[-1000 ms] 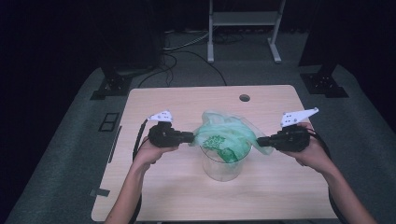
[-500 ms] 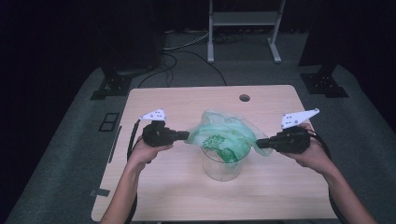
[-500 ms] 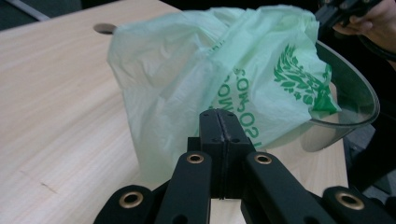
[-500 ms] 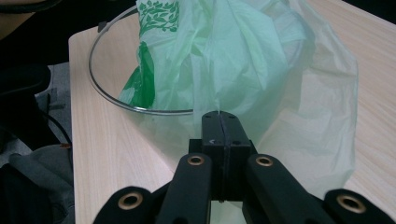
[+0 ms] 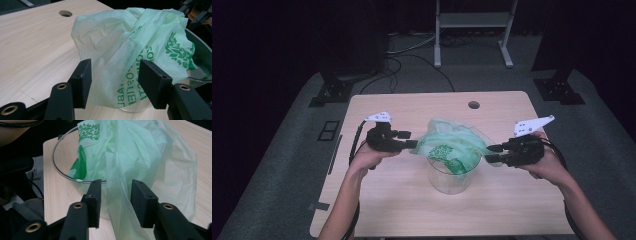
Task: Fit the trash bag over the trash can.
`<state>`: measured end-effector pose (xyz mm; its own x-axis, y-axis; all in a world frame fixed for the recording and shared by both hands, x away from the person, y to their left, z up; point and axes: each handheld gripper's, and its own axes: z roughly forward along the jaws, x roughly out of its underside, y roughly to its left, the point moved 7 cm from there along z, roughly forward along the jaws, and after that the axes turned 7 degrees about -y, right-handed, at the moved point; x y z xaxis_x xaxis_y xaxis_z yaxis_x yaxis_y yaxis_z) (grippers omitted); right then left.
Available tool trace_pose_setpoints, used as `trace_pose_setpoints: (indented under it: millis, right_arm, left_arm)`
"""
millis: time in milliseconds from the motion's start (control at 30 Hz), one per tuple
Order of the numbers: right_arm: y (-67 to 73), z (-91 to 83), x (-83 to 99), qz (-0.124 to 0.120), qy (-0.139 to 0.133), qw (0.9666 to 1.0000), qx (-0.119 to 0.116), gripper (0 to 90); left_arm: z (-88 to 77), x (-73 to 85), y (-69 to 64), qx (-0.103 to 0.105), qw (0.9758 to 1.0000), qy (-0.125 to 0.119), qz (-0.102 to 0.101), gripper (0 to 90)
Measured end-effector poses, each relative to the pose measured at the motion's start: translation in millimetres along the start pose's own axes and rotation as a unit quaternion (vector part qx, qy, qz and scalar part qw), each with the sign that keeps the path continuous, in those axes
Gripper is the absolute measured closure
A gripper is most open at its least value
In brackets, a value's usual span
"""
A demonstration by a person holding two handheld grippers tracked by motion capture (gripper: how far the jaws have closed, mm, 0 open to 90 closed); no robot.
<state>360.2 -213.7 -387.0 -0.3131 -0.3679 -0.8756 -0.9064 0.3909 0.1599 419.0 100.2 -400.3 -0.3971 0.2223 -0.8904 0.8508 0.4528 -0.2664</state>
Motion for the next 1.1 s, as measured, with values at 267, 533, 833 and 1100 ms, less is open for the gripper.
trace_pose_setpoints:
  millis: [267,533,833,1100]
  right_arm:
    - [-2.2,4.5,3.3,0.0,0.012,0.9999,0.002,58.8]
    - [-3.8,9.8,6.3,-0.002,0.027,0.9996,0.006,77.0]
    - [0.9,2.3,6.0,-0.005,0.013,0.9999,0.003,90.0]
    - [13.1,-5.7,6.8,-0.014,0.002,0.9998,-0.011,90.0]
  left_arm:
    - [6.1,2.1,4.6,0.017,0.9998,0.011,-0.007,50.9]
    - [14.4,8.3,6.2,0.037,0.999,0.027,0.0,78.8]
    - [1.1,6.9,-6.7,0.06,0.9981,-0.012,0.0,90.0]
    - [-17.0,7.7,-30.3,0.09,0.9952,-0.034,0.017,90.0]
